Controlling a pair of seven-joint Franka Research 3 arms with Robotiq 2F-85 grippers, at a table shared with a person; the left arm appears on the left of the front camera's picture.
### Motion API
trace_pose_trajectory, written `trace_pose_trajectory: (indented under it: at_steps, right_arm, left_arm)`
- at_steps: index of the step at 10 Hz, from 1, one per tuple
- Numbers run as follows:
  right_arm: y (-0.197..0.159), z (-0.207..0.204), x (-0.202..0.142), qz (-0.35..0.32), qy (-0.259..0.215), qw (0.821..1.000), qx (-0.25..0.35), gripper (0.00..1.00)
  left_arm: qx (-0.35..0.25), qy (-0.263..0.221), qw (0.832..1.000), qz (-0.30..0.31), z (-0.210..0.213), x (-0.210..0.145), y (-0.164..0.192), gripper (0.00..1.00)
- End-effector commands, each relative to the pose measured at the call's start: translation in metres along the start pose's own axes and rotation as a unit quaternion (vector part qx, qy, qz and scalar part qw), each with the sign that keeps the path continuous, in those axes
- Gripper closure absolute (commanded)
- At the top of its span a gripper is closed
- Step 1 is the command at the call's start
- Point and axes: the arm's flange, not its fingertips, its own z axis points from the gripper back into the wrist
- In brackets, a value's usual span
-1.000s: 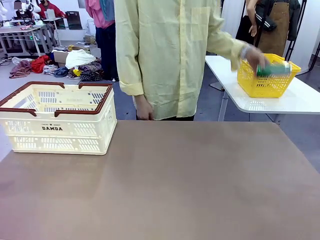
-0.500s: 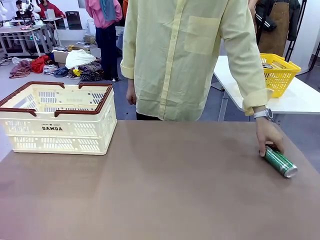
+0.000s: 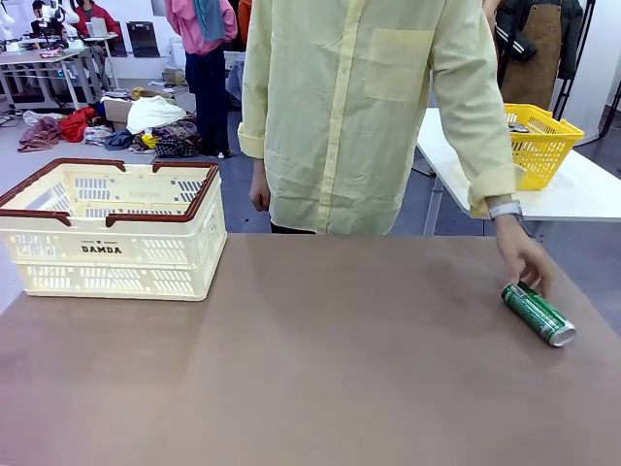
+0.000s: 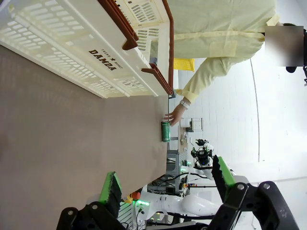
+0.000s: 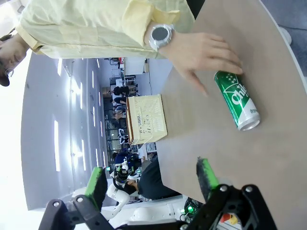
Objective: Place the drinks into the Shopping basket.
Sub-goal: Pick up one drink and place it into the Shopping basket.
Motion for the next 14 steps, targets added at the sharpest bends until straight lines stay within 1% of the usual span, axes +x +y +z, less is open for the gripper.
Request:
trace_pose_trajectory:
  at_steps: [1,3,4,5,6,7,8,9,10,11,12,13,14]
  right_arm:
    - [0.004,0.003,0.001,0.005,0.007,1.0,-0.003,0.0]
    - [0.004,0.003,0.001,0.005,0.007,1.0,-0.003,0.0]
    - [0.0,0.0,0.0,0.0,0.0,1.0,0.0,0.0]
    - [0.015,-0.014,-0.006,0.055,0.037,0.994,-0.084,0.0]
    - [0.041,-0.041,-0.009,0.105,0.05,0.975,-0.188,0.0]
    - [0.068,-0.072,-0.008,0.176,0.073,0.938,-0.288,0.0]
    - [0.082,-0.1,-0.008,0.235,0.096,0.887,-0.386,0.0]
    - [0.086,-0.127,-0.011,0.302,0.106,0.829,-0.459,0.0]
    - [0.085,-0.15,-0.017,0.37,0.11,0.779,-0.494,0.0]
    - [0.082,-0.17,-0.024,0.43,0.123,0.751,-0.486,0.0]
    - [0.081,-0.191,-0.035,0.475,0.142,0.74,-0.455,0.0]
    - [0.085,-0.202,-0.042,0.439,0.078,0.772,-0.453,0.0]
    - [0.099,-0.186,-0.027,0.361,0.133,0.814,-0.435,0.0]
  left_arm:
    - [0.002,0.007,1.0,-0.011,0.003,-0.001,0.002,0.0]
    - [0.002,0.007,1.0,-0.011,0.003,-0.001,0.002,0.0]
    - [0.002,0.007,1.0,-0.011,0.003,-0.001,0.002,0.0]
    - [0.002,0.007,1.0,-0.011,0.003,-0.001,0.002,0.0]
    - [0.002,0.007,1.0,-0.011,0.003,-0.001,0.002,0.0]
    - [0.002,0.007,1.0,-0.011,0.003,-0.001,0.002,0.0]
    - [0.002,0.007,1.0,-0.011,0.003,-0.001,0.002,0.0]
    - [0.002,0.007,1.0,-0.011,0.003,-0.001,0.002,0.0]
    - [0.002,0.007,1.0,-0.011,0.003,-0.001,0.002,0.0]
    - [0.002,0.007,1.0,-0.011,0.003,-0.001,0.002,0.0]
    - [0.002,0.007,1.0,-0.011,0.003,-0.001,0.002,0.0]
    - [0.002,0.007,1.0,-0.011,0.003,-0.001,0.002,0.0]
    - [0.002,0.007,1.0,-0.011,0.003,-0.001,0.002,0.0]
